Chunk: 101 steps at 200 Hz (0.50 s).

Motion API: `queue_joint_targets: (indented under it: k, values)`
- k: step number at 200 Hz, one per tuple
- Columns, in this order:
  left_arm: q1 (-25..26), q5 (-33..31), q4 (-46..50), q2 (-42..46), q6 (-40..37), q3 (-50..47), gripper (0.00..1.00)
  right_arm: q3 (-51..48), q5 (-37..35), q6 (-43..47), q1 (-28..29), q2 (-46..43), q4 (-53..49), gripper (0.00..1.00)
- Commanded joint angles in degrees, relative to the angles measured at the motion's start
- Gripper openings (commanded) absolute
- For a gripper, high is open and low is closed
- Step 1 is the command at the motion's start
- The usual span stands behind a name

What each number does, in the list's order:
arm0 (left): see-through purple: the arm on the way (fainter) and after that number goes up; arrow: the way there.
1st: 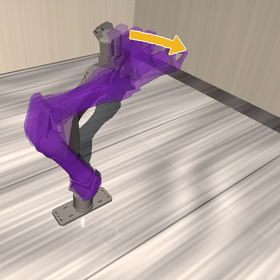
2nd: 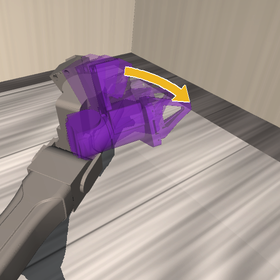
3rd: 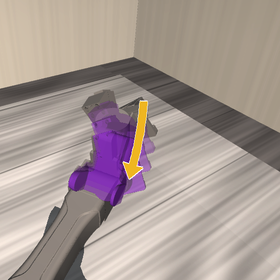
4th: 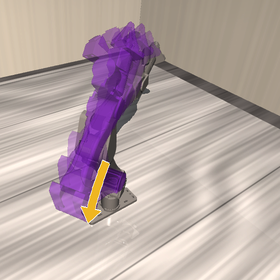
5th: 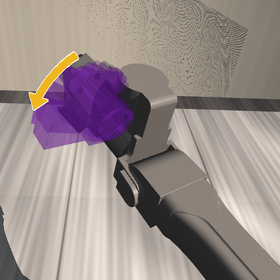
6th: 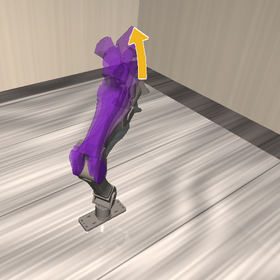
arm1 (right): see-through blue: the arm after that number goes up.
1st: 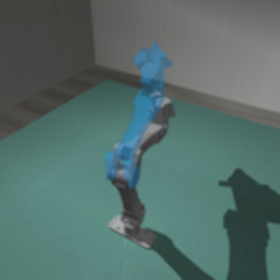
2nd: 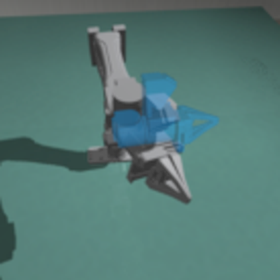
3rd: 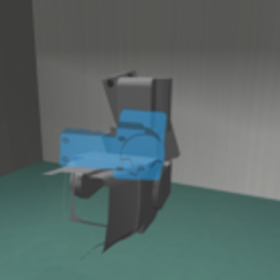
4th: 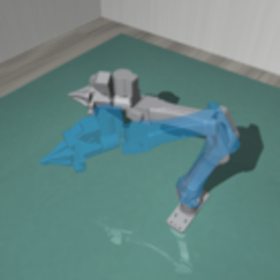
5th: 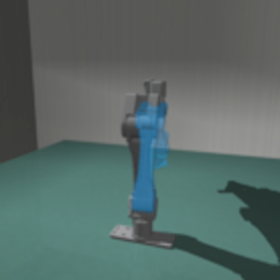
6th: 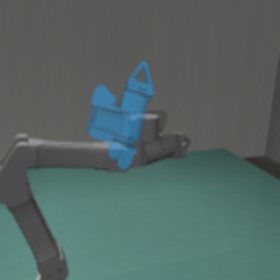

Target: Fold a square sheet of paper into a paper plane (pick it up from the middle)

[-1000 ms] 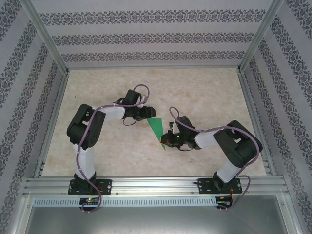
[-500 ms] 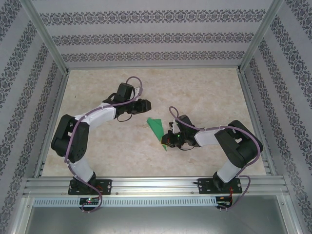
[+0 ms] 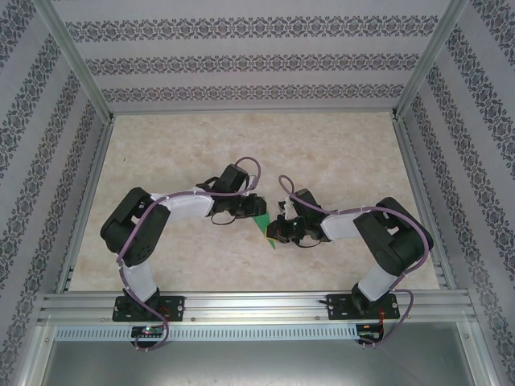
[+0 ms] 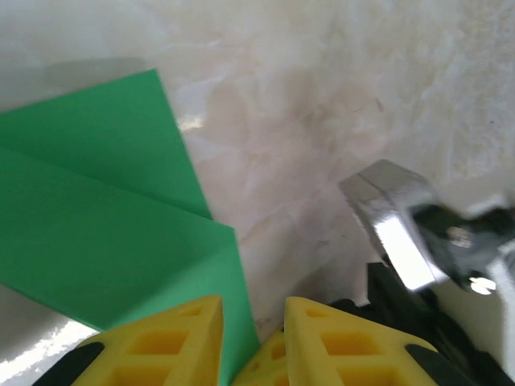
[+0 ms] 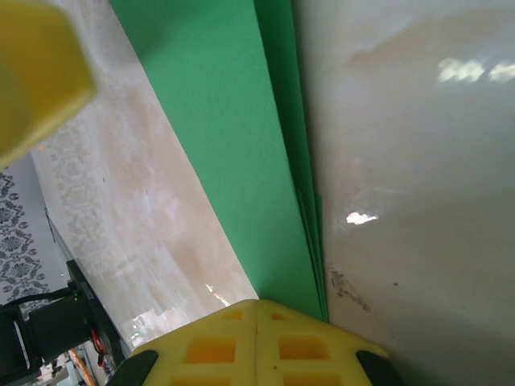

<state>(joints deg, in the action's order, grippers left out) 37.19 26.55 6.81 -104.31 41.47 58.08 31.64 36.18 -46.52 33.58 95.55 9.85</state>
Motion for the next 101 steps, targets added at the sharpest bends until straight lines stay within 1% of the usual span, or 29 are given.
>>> queue_joint_targets:
  k: [1,27,57,101]
  values:
    - [-0.13,-3.22,-2.79,-1.67,0.67,-0.68,0.28,-3.57,-3.58,1.04,0.1,3.17,-7.74,0.0]
    - [-2.05,-4.47,-3.61,-3.33,0.16,-0.9,0.29,-4.29,-3.41,1.35,0.01,2.76,-8.13,0.0]
    - [-5.1,-4.0,-4.84,-4.78,-0.12,-1.77,0.29,-4.9,-3.31,1.52,0.07,2.11,-8.36,0.0]
    - [-9.14,-4.32,-1.44,-4.92,-2.84,0.67,0.29,-4.88,-2.88,1.79,0.02,2.01,-8.79,0.0]
